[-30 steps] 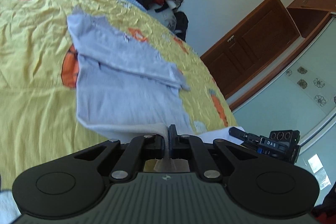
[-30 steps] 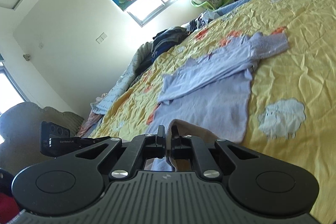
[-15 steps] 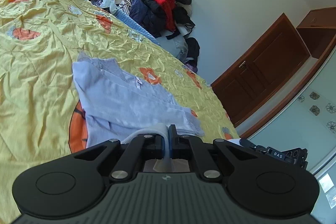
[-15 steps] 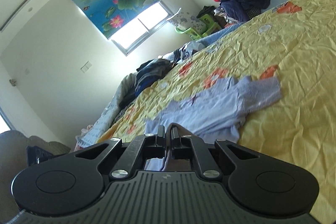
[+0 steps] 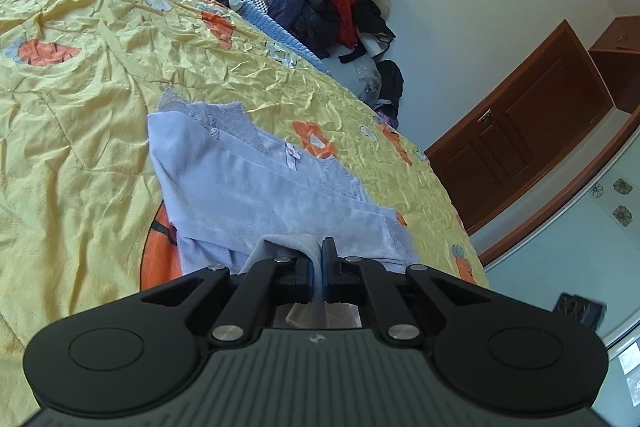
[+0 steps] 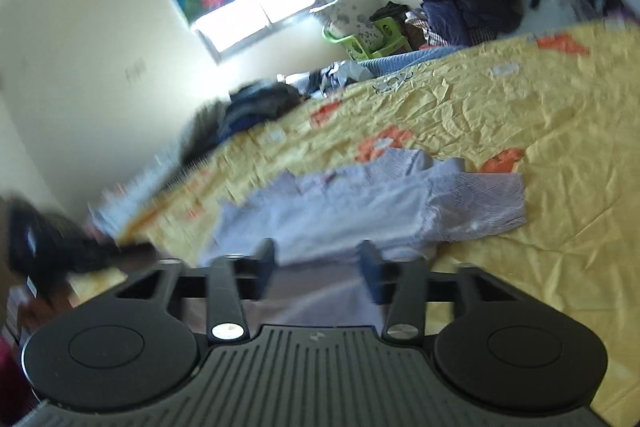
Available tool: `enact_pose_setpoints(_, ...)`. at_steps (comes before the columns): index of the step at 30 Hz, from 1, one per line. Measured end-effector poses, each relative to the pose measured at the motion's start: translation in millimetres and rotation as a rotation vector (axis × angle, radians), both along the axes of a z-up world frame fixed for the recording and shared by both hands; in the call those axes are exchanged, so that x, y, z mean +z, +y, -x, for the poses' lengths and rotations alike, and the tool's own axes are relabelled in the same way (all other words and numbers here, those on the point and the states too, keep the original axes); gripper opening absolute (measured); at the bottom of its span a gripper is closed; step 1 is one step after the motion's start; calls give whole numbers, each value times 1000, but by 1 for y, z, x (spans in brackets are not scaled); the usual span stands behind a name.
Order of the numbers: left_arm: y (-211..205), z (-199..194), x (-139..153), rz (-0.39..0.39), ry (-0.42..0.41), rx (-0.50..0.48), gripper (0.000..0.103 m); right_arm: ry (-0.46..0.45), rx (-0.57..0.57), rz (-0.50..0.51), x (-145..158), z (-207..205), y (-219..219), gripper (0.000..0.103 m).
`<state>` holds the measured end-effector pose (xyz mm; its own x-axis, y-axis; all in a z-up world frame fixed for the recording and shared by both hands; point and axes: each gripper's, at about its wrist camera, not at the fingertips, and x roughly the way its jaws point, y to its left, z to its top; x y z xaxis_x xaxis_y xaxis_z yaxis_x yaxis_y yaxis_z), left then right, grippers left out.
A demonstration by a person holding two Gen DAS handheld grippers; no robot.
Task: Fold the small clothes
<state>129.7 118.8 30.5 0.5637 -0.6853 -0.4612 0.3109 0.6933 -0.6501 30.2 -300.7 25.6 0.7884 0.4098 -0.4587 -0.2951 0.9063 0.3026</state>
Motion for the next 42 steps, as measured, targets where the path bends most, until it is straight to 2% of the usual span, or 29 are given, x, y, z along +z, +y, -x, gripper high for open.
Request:
enact_pose_setpoints(2,3,-2,-2,6,11,4,4,-41,39,208,-4,13,27,57)
enact_pose_setpoints(4,4,-4,-3,1,16,9,4,-55,73,347,-10,21,44,55)
enact_pose_setpoints(13,5,-6,-10,-3,37,19,4,-50,197,633,-35,36,71,52)
enact_pose_setpoints(19,5,-6,-11,-7,37,20,4,-122,215,705,-40,27,92,52)
enact_pose_setpoints(22,5,-5,-12,-5,44,24,4,-148,228,699,-42,20,101,51)
enact_pose_setpoints(24,6,-5,-13,-5,46,28,4,-137,237,697,-45,12,104,41)
enact_pose_setpoints(25,6,-4,-13,-5,46,29,4,-144,232,690,-45,11,105,31)
enact_pose_setpoints(26,7,-4,-13,-5,46,31,4,-139,230,674,-45,9,105,8)
enact_pose_setpoints(28,8,-3,-13,-2,44,39,4,-143,206,651,-41,8,102,7)
enact_pose_setpoints(32,9,-3,-7,3,26,51,4,-207,151,620,-26,14,95,6)
enact_pose_setpoints(42,-8,-22,14,6,-20,61,4,-320,33,638,8,-3,83,5)
